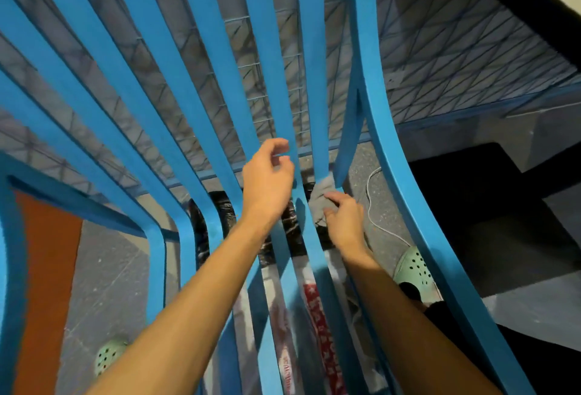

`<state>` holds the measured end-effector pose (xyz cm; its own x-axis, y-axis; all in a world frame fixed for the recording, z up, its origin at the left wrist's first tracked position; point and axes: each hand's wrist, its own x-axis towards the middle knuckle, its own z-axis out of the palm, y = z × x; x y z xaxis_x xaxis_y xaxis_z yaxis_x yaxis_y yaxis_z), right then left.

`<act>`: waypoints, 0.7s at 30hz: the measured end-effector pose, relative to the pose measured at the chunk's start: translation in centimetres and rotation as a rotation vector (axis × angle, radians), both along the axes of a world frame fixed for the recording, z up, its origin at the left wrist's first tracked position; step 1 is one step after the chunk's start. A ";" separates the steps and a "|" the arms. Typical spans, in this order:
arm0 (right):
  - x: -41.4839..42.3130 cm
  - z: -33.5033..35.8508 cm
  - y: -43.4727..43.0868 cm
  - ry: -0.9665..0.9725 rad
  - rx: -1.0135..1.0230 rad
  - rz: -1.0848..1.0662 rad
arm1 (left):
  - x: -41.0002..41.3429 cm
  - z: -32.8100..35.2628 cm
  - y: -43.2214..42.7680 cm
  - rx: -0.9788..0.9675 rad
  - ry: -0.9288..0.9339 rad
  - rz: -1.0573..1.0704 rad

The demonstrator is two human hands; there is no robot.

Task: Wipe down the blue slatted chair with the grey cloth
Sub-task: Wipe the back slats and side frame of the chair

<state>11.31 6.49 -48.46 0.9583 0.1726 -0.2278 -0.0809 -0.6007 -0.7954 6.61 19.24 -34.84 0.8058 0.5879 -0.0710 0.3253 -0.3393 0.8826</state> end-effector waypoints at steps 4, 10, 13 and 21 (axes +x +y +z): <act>2.6 0.3 1.5 0.016 -0.027 -0.073 | -0.9 -2.0 -0.9 -0.080 0.111 -0.012; -0.9 0.2 -1.7 0.015 -0.038 -0.003 | -1.9 -4.6 -2.3 -0.113 0.330 -0.135; -3.5 0.5 -3.9 0.026 -0.105 0.030 | -2.7 -5.6 -2.5 -0.160 0.317 -0.124; -13.5 3.1 -12.1 0.060 -0.145 0.073 | -7.6 -8.1 -10.0 -0.291 0.269 -0.274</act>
